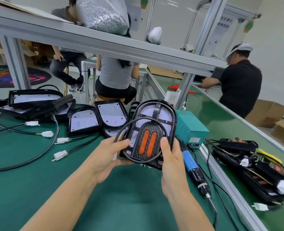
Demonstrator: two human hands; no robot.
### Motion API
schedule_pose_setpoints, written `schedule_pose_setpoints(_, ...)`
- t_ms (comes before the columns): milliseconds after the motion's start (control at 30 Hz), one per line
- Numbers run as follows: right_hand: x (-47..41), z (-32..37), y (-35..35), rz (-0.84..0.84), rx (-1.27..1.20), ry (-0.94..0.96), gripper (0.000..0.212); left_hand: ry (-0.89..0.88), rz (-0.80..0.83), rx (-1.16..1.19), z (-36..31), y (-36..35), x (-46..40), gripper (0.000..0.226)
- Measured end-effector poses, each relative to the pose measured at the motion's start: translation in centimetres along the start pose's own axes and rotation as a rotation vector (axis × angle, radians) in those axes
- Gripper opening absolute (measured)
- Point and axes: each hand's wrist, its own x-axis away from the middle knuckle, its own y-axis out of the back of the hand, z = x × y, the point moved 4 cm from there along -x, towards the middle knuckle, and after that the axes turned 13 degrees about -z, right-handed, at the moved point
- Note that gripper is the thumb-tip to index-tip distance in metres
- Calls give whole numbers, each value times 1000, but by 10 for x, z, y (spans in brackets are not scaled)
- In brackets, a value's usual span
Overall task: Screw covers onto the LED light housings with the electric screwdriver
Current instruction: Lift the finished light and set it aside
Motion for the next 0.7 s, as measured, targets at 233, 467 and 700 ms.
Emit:
schedule_pose_setpoints(233, -16, 19, 42, -126, -17, 109, 51, 5, 119, -49, -1, -55, -19, 20)
schedule_pose_setpoints(467, -36, 32, 91, -288, -29, 144, 51, 39, 213, -113, 7, -121, -38, 18)
schedule_pose_setpoints(700, -56, 46, 152, -475, 27, 169, 50, 107, 321, -157, 22, -194, -48, 22)
